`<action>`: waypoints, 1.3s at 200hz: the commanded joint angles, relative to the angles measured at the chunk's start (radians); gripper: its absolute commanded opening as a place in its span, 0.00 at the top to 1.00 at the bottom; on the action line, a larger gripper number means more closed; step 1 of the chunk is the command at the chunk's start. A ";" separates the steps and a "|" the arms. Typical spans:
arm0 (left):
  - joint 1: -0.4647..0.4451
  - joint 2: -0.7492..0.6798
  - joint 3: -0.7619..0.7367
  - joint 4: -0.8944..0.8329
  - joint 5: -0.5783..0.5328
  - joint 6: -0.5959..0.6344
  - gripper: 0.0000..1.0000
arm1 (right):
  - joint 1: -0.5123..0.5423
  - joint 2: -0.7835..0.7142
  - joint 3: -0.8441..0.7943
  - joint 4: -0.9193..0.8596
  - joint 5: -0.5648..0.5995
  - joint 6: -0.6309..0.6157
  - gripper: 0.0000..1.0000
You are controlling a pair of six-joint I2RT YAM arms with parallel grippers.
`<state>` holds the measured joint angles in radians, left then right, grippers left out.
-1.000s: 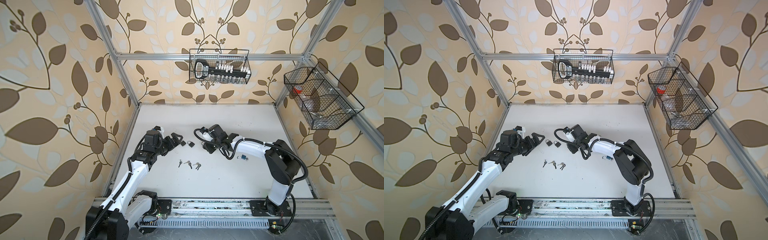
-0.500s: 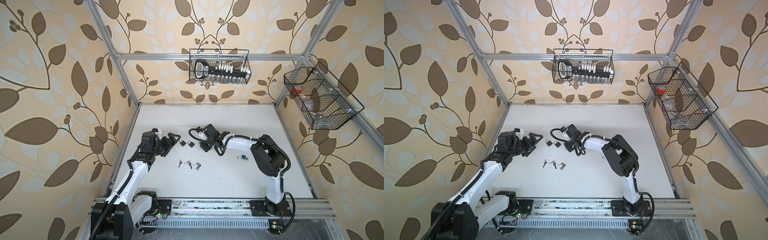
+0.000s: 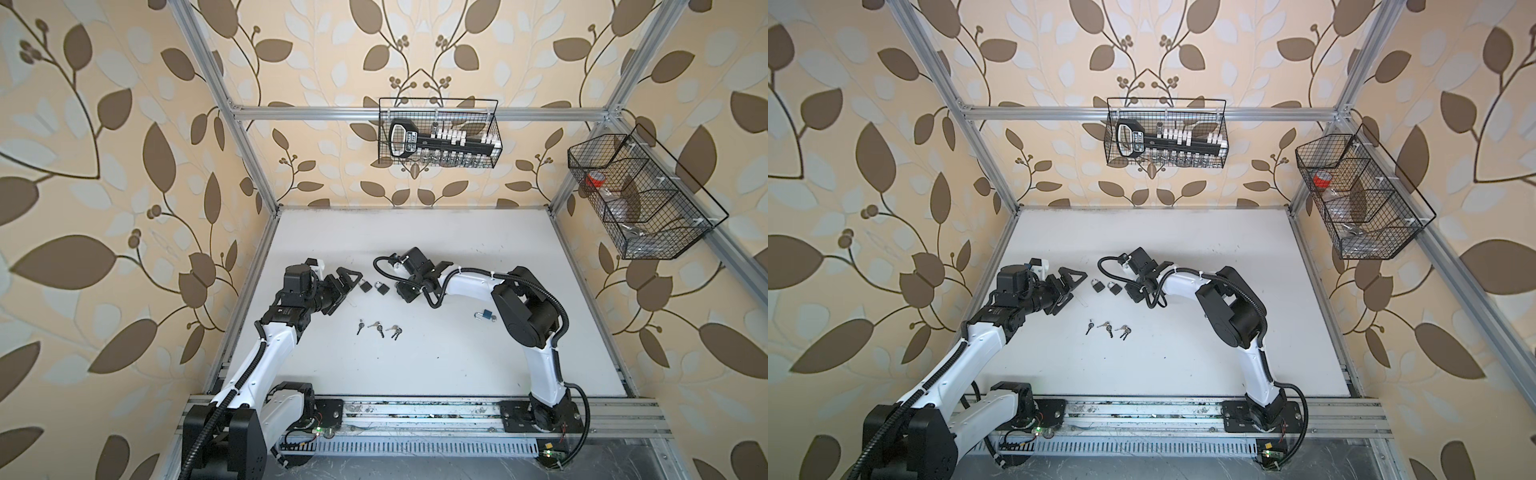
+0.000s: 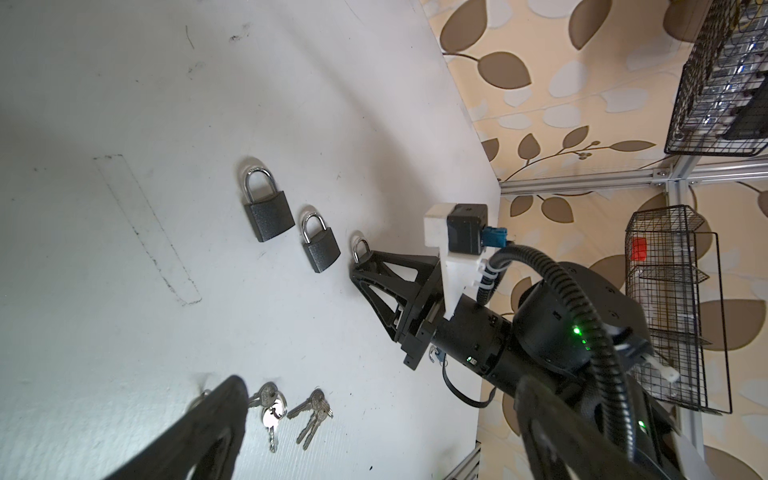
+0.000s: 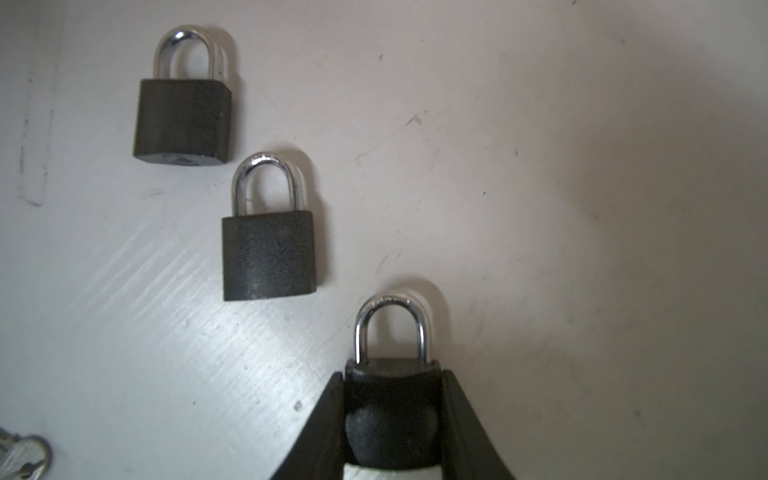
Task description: Lock with the key
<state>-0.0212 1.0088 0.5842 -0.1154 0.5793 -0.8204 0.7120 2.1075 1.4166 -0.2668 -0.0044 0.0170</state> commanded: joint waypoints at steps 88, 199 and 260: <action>0.012 -0.009 0.008 -0.029 0.037 0.045 0.01 | 0.008 0.032 0.031 -0.025 -0.012 -0.002 0.60; -0.244 -0.037 0.009 -0.030 -0.140 0.115 0.01 | -0.086 -0.447 -0.440 0.156 0.047 0.254 0.53; -0.638 0.156 0.097 0.113 -0.396 0.109 0.01 | -0.381 -0.749 -0.721 0.064 -0.063 0.371 0.51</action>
<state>-0.5701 1.0977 0.6102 -0.0963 0.3191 -0.7311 0.4366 1.4014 0.7441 -0.1513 0.0078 0.3279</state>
